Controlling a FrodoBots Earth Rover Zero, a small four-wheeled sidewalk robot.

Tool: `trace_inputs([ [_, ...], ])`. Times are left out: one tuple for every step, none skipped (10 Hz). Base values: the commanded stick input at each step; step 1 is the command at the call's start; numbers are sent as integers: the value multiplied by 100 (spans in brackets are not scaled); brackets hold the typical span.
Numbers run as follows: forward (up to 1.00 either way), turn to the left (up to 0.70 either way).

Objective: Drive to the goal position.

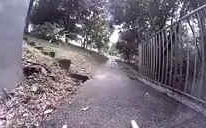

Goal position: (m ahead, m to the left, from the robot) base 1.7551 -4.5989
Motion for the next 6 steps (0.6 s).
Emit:
trace_inputs([
  [70,-34],
  [70,-35],
  [70,-35],
  [48,-46],
  [0,-50],
  [0,0],
])
